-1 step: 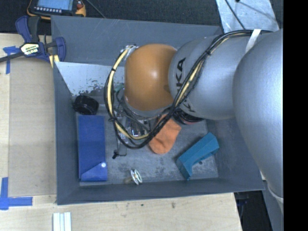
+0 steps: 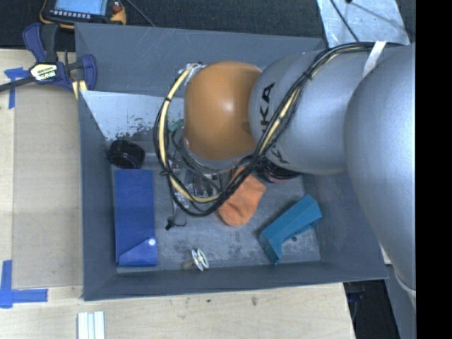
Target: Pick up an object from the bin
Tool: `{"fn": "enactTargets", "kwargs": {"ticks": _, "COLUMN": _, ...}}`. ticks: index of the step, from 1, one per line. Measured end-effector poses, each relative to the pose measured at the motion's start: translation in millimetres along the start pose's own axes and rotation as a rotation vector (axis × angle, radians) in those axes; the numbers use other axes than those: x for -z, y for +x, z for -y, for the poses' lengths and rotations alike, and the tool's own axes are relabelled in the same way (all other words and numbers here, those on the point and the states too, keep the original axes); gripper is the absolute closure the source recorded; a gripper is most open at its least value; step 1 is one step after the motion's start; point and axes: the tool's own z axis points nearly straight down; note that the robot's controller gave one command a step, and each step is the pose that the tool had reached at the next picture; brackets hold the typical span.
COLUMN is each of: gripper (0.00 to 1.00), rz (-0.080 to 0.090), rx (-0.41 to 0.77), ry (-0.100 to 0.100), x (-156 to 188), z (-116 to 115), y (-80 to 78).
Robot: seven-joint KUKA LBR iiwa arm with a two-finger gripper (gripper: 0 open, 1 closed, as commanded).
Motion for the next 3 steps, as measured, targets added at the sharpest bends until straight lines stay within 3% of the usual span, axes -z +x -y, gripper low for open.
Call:
{"fn": "enactTargets", "kwargs": {"ticks": 1, "gripper": 0.00, "rz": 0.001, "rx": 0.317, "ry": 0.000, "x": -26, "z": -12, "y": 13.5}}
{"fn": "enactTargets", "kwargs": {"ticks": 2, "gripper": 0.00, "rz": -0.001, "rx": 0.483, "ry": 0.000, "x": -49, "z": -47, "y": 55.0}}
{"fn": "enactTargets", "kwargs": {"ticks": 3, "gripper": 0.00, "rz": 0.001, "rx": 0.837, "ry": -0.001, "x": -48, "z": -59, "y": 59.0}}
